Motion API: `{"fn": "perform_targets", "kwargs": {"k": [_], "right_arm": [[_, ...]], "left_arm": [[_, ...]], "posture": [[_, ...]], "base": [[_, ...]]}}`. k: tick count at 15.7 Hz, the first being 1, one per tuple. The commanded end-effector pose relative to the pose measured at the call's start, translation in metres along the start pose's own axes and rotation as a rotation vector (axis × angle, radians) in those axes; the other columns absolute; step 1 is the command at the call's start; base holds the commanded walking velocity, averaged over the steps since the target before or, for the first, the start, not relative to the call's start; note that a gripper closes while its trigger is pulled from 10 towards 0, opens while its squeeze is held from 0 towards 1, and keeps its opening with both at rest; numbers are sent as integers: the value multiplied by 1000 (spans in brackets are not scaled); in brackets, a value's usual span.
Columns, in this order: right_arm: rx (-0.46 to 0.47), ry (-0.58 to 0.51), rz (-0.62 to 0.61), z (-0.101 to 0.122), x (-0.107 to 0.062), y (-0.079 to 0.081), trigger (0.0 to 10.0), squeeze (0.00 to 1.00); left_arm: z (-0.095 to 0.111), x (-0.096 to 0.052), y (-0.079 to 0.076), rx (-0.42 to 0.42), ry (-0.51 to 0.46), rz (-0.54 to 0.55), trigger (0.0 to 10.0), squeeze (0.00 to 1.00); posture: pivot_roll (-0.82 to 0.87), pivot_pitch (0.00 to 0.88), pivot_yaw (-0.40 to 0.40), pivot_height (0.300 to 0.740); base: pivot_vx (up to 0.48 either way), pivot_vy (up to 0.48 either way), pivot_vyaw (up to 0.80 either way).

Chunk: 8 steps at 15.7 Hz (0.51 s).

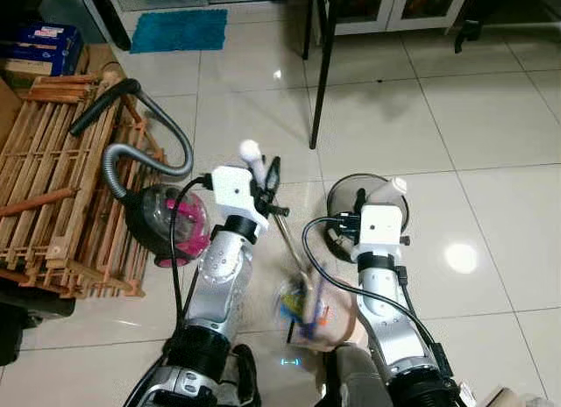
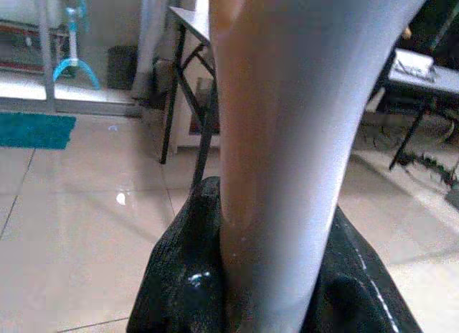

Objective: Sweep floor

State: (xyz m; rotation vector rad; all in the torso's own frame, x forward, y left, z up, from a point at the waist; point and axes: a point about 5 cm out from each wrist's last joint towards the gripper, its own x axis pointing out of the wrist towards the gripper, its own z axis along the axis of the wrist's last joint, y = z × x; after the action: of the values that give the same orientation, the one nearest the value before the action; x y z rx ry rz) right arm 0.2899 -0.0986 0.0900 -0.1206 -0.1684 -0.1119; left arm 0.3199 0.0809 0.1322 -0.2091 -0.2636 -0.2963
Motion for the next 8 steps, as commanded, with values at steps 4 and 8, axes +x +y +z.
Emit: {"fn": "perform_targets", "kwargs": {"k": [4, 8], "right_arm": [[14, 82, 26, -14, -7, 4, 10000, 0], [24, 87, 18, -15, -5, 4, 10000, 0]], "left_arm": [[25, 13, -1, -96, -113, 73, 10000, 0], [50, 19, 9, 39, -170, -15, 10000, 0]], "posture": [[-92, 223, 48, 740], [-80, 219, 60, 740]], "base": [[0, 0, 0], [0, 0, 0]]}}
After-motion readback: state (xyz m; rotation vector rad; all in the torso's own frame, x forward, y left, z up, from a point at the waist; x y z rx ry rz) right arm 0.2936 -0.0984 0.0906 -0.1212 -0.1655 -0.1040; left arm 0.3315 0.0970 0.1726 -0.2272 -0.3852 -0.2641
